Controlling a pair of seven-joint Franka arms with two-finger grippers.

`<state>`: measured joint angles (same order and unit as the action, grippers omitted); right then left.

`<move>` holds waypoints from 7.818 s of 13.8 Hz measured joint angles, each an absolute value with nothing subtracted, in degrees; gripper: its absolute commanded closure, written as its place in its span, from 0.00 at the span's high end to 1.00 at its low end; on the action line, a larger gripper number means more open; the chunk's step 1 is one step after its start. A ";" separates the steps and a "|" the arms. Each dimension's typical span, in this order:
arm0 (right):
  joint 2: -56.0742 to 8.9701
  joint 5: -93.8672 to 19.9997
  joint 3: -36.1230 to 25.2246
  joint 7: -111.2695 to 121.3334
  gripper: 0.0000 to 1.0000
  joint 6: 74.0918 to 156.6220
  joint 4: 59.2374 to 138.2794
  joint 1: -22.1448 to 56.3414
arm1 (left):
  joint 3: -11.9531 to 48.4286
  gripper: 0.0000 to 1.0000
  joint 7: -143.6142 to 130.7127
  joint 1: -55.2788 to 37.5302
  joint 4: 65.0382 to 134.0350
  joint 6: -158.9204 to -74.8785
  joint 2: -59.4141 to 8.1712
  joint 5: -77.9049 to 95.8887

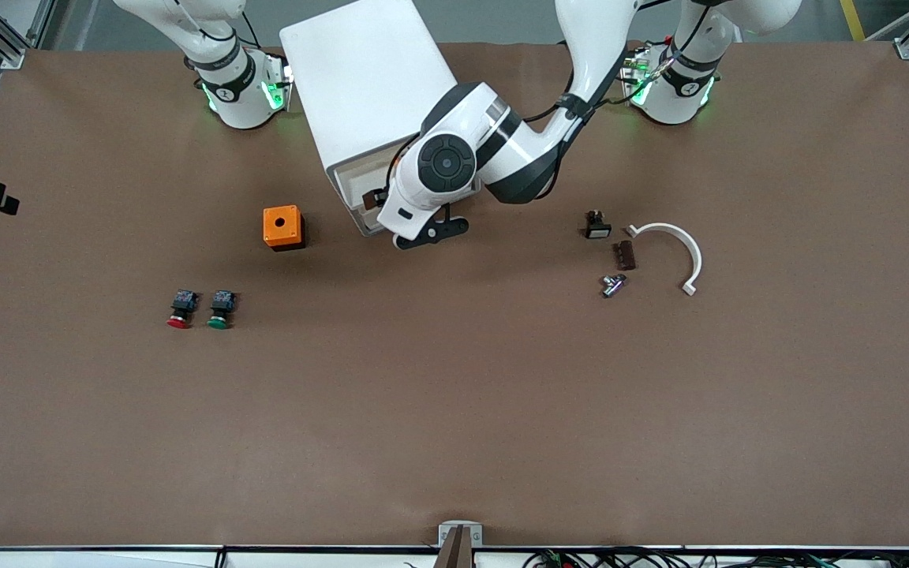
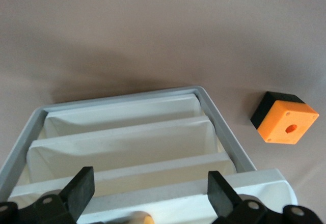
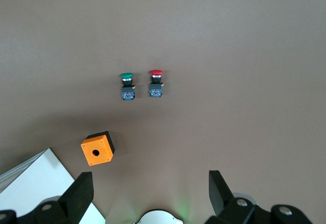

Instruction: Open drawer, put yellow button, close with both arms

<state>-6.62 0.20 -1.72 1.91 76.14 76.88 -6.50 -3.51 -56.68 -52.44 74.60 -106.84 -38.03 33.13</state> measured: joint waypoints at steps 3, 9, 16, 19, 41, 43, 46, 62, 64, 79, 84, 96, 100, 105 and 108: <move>-4.57 0.20 -0.78 1.92 1.00 76.80 79.69 -6.36 | -3.51 1.00 -56.65 -52.75 75.12 -106.84 -38.04 35.16; 1.02 0.20 0.03 1.92 1.00 78.90 86.71 -3.44 | -3.50 1.00 -56.58 -53.26 75.64 -106.82 -38.04 39.45; 2.89 0.15 0.05 1.92 1.00 80.51 87.67 -2.58 | -3.50 1.00 -56.54 -53.27 76.10 -106.83 -38.05 40.38; 2.88 0.14 -0.02 1.92 1.00 82.98 87.78 -2.58 | -3.50 1.00 -56.54 -53.67 76.82 -106.85 -38.08 40.76; 3.50 -1.20 -0.95 1.84 1.00 84.79 87.21 -3.57 | -4.42 1.00 -56.65 -47.76 76.76 -107.29 -35.20 42.63; 3.50 -1.25 -0.96 1.83 1.00 84.24 87.21 -3.57 | -4.49 1.00 -56.65 -45.07 76.69 -107.28 -33.89 42.43; 3.50 -1.27 -0.99 1.83 1.00 84.10 87.21 -3.61 | -4.57 1.00 -56.64 -41.22 76.70 -107.17 -32.39 36.90; 3.53 -1.26 -0.98 1.86 1.00 85.51 87.21 -4.04 | -4.56 1.00 -56.64 -27.61 76.77 -103.28 -30.23 19.23; 3.53 -1.26 -0.96 1.87 1.00 85.51 87.21 -4.04 | -4.55 1.00 -55.12 -26.41 76.76 -103.28 -30.20 19.21; 3.54 -1.26 -0.96 1.87 1.00 85.50 87.23 -4.04 | -4.59 1.00 -13.17 -11.92 86.94 -81.08 -10.42 11.76; 3.55 -1.26 -0.98 1.87 1.00 85.50 87.24 -4.04 | -4.61 1.00 -5.51 -9.02 103.68 -87.94 2.85 6.85; 3.55 -1.26 -1.07 1.87 1.00 85.49 87.24 -4.04 | -4.62 1.00 1.13 -5.11 110.75 -99.68 12.56 0.83; 3.55 -1.26 -1.09 1.87 1.00 85.48 87.24 -4.04 | -4.27 1.00 1.12 -5.36 99.71 -92.84 7.49 0.76; 3.55 -1.26 -1.10 1.87 1.00 85.47 87.24 -4.04 | -4.03 1.00 1.12 -5.73 90.77 -88.72 1.54 0.76; 3.55 -1.26 -1.09 1.87 1.00 85.47 87.24 -4.04 | -3.98 1.00 1.12 -5.74 89.81 -88.47 1.30 0.76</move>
<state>3.55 -1.26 -1.09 1.87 85.47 87.24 -4.04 -3.98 1.12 -5.74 89.81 -88.47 1.30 0.76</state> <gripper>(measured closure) 0.000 0.000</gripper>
